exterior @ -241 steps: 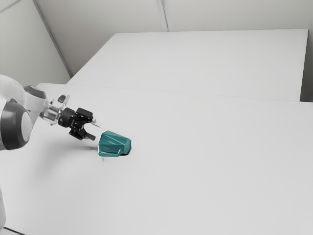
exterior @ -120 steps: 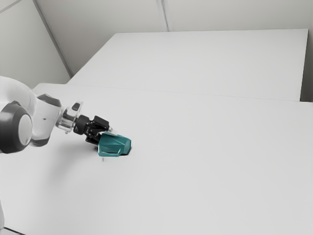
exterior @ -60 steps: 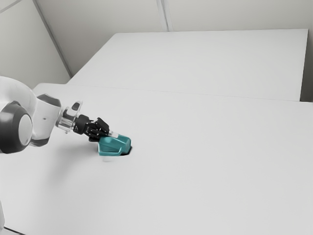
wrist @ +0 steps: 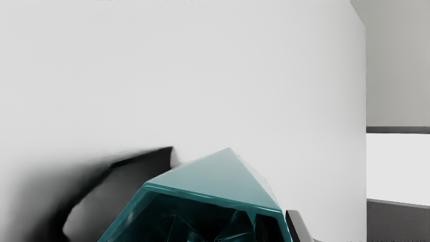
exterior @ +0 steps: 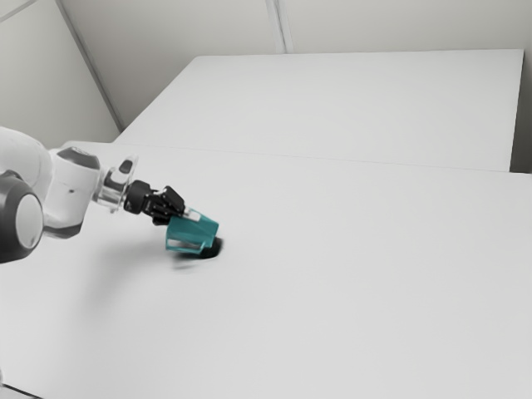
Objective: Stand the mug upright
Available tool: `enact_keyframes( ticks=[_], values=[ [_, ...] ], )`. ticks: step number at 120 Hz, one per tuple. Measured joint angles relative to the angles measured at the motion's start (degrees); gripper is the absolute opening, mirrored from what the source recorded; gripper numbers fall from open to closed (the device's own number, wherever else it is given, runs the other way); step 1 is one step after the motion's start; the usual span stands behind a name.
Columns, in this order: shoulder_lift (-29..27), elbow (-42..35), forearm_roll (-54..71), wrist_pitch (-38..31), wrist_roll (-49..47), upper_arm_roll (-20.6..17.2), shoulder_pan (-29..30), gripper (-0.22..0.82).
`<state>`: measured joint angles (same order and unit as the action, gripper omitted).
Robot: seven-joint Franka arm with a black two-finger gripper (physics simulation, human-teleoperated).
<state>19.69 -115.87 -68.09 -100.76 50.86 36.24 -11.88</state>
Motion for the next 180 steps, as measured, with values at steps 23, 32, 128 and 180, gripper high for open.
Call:
enact_keyframes(
  ticks=[23,32,128,180],
  values=[
    [-2.7,0.7,1.7,-0.6,-1.3,-0.1,-1.2,-0.17],
    [-3.1,2.7,5.0,-0.9,-2.9,-0.2,-1.5,-0.17],
    [-2.1,13.7,50.7,-14.1,-30.0,-10.7,-2.6,-0.18],
    [0.2,14.1,65.0,-17.5,-44.3,-14.5,-3.2,-0.18]
  ],
)
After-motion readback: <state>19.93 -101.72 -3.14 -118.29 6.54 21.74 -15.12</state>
